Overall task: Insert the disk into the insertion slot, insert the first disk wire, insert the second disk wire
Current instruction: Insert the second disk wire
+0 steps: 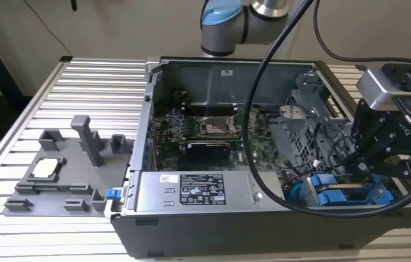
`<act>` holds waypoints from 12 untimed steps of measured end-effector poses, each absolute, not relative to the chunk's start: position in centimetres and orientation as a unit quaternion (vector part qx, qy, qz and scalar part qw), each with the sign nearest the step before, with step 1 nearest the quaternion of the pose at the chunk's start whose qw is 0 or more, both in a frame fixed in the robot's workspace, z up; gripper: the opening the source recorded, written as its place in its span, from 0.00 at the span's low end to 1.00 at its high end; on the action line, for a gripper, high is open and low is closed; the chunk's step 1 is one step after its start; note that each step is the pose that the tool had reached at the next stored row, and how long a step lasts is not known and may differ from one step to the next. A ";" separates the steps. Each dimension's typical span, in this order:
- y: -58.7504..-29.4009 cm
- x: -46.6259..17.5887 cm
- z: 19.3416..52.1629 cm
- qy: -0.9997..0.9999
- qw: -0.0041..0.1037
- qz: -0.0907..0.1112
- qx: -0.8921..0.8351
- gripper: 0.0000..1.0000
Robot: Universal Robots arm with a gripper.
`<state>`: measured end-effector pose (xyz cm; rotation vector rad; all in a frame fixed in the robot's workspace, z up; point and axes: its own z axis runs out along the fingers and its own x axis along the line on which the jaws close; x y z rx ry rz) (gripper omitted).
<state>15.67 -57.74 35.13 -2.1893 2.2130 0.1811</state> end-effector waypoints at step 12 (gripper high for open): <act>-58.0 15.9 34.5 0.710 0.012 0.058 -0.702 0.16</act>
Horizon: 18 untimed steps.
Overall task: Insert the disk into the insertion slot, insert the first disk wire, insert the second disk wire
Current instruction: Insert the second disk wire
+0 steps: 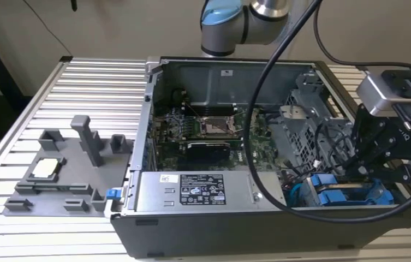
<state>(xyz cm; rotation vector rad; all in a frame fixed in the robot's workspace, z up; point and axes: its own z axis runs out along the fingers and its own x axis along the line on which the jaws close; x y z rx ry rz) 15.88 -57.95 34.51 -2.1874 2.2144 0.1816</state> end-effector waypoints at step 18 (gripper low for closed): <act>-58.0 16.0 33.5 0.710 0.013 0.059 -0.701 0.16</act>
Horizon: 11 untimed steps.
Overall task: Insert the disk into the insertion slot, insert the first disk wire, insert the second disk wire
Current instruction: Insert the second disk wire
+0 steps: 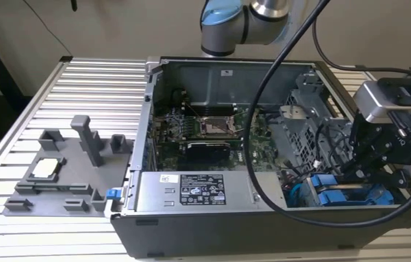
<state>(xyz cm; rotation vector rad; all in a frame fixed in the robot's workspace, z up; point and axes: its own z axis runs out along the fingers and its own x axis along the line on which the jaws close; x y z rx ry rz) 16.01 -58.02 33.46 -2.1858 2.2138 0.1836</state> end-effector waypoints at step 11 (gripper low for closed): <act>-58.0 16.0 35.4 0.711 0.013 0.059 -0.701 0.25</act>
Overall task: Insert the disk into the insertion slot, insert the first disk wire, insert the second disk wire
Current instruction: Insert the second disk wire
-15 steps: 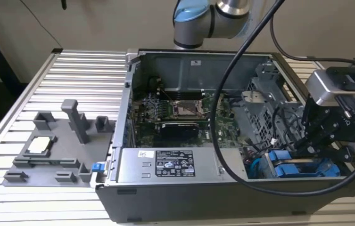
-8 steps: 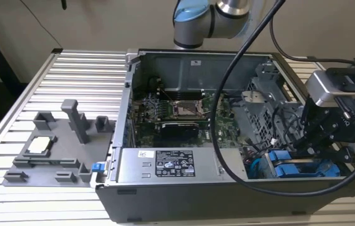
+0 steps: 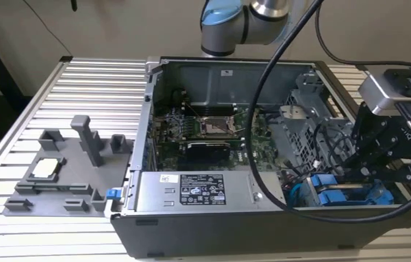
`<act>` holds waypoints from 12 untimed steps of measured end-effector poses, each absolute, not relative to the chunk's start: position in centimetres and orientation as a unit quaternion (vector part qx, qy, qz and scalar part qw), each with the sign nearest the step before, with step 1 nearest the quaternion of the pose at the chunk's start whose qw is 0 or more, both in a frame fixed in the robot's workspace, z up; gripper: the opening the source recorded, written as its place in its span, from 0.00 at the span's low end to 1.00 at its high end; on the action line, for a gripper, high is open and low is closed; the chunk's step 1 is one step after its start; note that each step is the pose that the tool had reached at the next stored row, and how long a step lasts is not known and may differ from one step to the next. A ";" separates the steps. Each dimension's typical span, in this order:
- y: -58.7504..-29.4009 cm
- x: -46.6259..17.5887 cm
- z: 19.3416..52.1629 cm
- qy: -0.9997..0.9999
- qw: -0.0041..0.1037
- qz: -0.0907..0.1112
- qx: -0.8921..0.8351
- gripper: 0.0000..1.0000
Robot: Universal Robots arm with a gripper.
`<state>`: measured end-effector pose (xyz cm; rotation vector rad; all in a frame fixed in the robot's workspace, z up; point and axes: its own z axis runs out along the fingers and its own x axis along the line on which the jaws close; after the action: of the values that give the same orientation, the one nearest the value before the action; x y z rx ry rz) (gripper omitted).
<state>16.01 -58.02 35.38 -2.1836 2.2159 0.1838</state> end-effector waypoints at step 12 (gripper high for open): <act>-58.0 16.0 40.2 0.712 0.008 0.053 -0.700 0.25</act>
<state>16.01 -58.01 40.20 -2.1871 2.2253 0.1671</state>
